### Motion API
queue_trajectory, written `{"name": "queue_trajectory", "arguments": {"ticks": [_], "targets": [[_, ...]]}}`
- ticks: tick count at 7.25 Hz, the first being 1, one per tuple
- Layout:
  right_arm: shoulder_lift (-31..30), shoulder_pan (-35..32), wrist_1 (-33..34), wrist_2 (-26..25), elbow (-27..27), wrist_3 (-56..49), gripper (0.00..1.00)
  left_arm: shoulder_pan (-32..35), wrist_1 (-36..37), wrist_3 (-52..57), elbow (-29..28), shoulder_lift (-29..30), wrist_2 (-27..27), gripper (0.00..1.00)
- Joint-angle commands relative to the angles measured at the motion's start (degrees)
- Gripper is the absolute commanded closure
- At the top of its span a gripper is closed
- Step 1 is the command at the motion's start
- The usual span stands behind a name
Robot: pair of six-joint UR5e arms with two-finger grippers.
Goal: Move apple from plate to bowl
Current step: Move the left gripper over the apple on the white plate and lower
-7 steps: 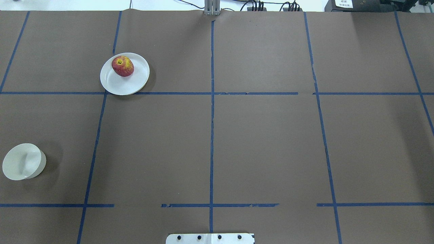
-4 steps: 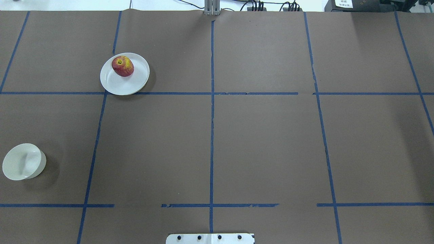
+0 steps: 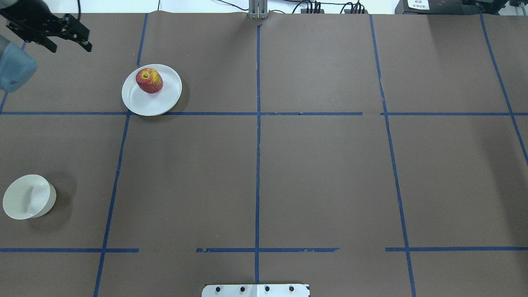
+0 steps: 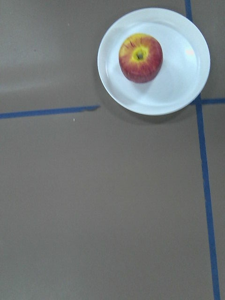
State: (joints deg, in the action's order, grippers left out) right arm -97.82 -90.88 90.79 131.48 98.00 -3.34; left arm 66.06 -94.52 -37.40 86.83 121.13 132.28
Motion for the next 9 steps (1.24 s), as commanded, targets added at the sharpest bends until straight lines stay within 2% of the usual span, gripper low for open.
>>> {"name": "queue_trajectory", "arguments": {"ticks": [1, 3, 5, 9], "targets": [[0.0, 0.0, 0.0, 0.0, 0.0, 0.0, 0.0, -5.2, -6.2, -7.9, -5.4, 2.8, -1.0, 0.0], [0.0, 0.0, 0.0, 0.0, 0.0, -0.1, 0.0, -9.3, -12.4, -15.0, -13.2, 6.3, -9.7, 0.0], [0.0, 0.0, 0.0, 0.0, 0.0, 0.0, 0.0, -10.5, -15.1, -18.4, -17.5, 8.1, -14.2, 0.0], [0.0, 0.0, 0.0, 0.0, 0.0, 0.0, 0.0, -13.8, -21.6, -20.2, -22.4, 8.5, -15.0, 0.0]]}}
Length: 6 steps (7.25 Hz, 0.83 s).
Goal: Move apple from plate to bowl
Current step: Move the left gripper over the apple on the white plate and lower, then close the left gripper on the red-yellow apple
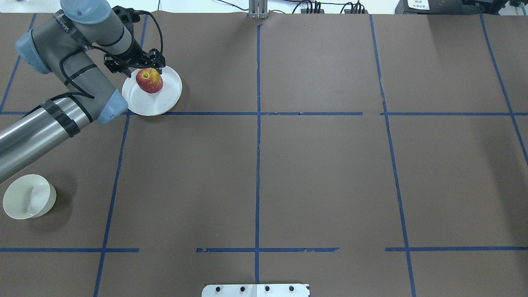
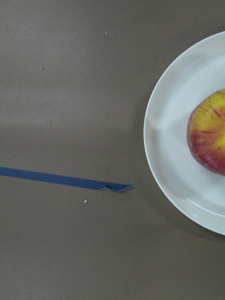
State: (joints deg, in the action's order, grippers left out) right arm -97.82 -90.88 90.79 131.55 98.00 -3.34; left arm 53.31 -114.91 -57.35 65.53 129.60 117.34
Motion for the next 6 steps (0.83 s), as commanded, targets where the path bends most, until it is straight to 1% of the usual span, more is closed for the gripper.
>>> {"name": "queue_trajectory", "arguments": {"ticks": [1, 3, 4, 5, 6], "targets": [[0.0, 0.0, 0.0, -0.1, 0.0, 0.0, 0.0, -1.5, -1.3, -0.2, -1.7, 0.0, -0.1, 0.0], [0.0, 0.0, 0.0, -0.1, 0.0, 0.0, 0.0, -1.7, -4.1, -0.2, -4.0, 0.0, -0.1, 0.01], [0.0, 0.0, 0.0, -0.1, 0.0, 0.0, 0.0, -1.7, -4.1, -0.2, -4.0, 0.0, -0.1, 0.08], [0.0, 0.0, 0.0, 0.0, 0.0, 0.0, 0.0, -1.6, -4.1, 0.0, -3.9, 0.0, -0.1, 0.24], [0.0, 0.0, 0.0, -0.1, 0.0, 0.0, 0.0, -1.2, -4.1, 0.1, -3.8, 0.0, 0.0, 0.52]]}}
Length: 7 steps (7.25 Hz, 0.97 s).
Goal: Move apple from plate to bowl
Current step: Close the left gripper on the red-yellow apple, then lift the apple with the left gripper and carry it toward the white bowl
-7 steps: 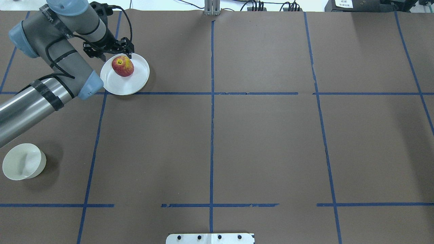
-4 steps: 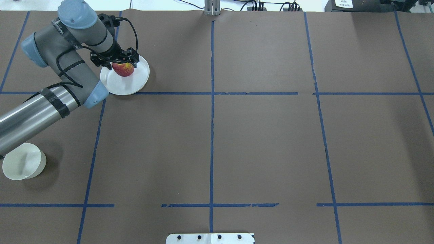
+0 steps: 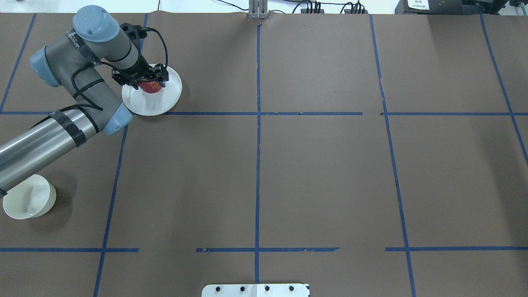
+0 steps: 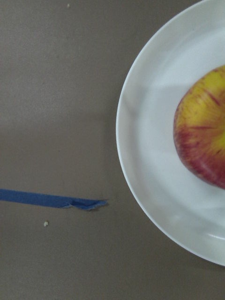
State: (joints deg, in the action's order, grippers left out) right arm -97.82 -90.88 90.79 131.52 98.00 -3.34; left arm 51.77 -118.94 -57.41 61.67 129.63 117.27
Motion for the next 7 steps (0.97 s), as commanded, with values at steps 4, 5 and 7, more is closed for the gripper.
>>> {"name": "queue_trajectory", "arguments": {"ticks": [4, 5, 7], "targets": [[0.0, 0.0, 0.0, 0.0, 0.0, 0.0, 0.0, 5.6, 8.0, 0.7, 13.8, -3.1, 5.5, 0.66], [0.0, 0.0, 0.0, 0.0, 0.0, 0.0, 0.0, 6.8, 12.9, 4.1, 23.9, -8.2, 6.4, 0.66], [0.0, 0.0, 0.0, 0.0, 0.0, 0.0, 0.0, 9.5, 31.9, 16.3, 44.8, -17.3, 6.6, 0.66]]}}
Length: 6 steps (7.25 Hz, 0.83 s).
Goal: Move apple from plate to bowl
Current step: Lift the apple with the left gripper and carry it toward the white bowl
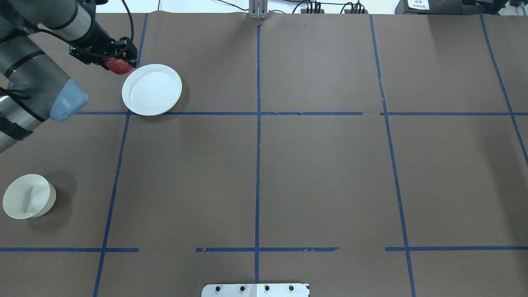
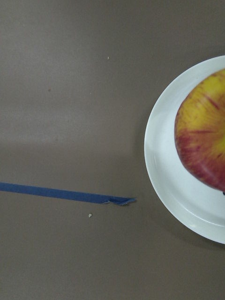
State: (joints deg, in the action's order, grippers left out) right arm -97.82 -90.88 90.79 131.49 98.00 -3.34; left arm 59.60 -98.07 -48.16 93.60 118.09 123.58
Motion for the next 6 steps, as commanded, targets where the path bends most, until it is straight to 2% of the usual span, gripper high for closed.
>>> {"name": "queue_trajectory", "arguments": {"ticks": [1, 3, 5, 6], "targets": [[0.0, 0.0, 0.0, 0.0, 0.0, 0.0, 0.0, 2.6, 12.2, 9.0, 20.6, -12.8, 0.2, 0.66], [0.0, 0.0, 0.0, 0.0, 0.0, 0.0, 0.0, 8.0, 8.6, 15.2, 30.2, -29.4, 0.3, 0.67], [0.0, 0.0, 0.0, 0.0, 0.0, 0.0, 0.0, 8.3, -8.1, 15.7, 30.1, -44.3, 0.0, 0.66], [0.0, 0.0, 0.0, 0.0, 0.0, 0.0, 0.0, 7.8, -16.5, 12.1, 26.8, -47.4, 0.0, 0.67]]}}
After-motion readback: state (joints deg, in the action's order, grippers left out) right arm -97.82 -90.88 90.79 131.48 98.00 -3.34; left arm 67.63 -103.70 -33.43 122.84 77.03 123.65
